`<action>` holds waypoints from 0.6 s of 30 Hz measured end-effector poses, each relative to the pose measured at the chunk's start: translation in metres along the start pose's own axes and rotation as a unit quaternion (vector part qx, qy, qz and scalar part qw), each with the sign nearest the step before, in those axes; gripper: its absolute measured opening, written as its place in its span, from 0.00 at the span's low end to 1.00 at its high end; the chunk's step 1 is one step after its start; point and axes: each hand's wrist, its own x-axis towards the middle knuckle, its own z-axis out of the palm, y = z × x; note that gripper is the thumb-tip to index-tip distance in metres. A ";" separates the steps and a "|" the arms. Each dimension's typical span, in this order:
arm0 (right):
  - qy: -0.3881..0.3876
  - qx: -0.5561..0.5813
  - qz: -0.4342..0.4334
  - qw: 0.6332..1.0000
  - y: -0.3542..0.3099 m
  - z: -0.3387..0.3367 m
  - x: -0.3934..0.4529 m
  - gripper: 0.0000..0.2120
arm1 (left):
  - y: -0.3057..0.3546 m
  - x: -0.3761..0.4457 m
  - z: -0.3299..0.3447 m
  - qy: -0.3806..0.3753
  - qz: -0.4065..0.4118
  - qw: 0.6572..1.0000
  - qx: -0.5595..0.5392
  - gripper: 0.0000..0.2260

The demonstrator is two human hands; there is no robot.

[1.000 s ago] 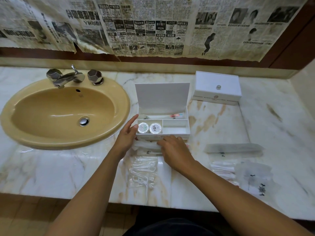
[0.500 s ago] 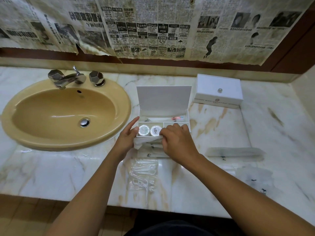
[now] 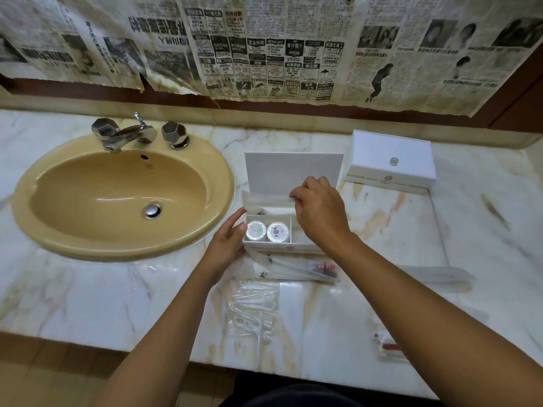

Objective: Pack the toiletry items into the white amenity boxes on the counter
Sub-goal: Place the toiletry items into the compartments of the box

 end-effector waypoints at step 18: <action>-0.261 -0.036 0.072 0.962 -0.002 0.024 0.029 0.11 | -0.004 0.006 -0.006 -0.017 0.011 1.000 0.007 0.15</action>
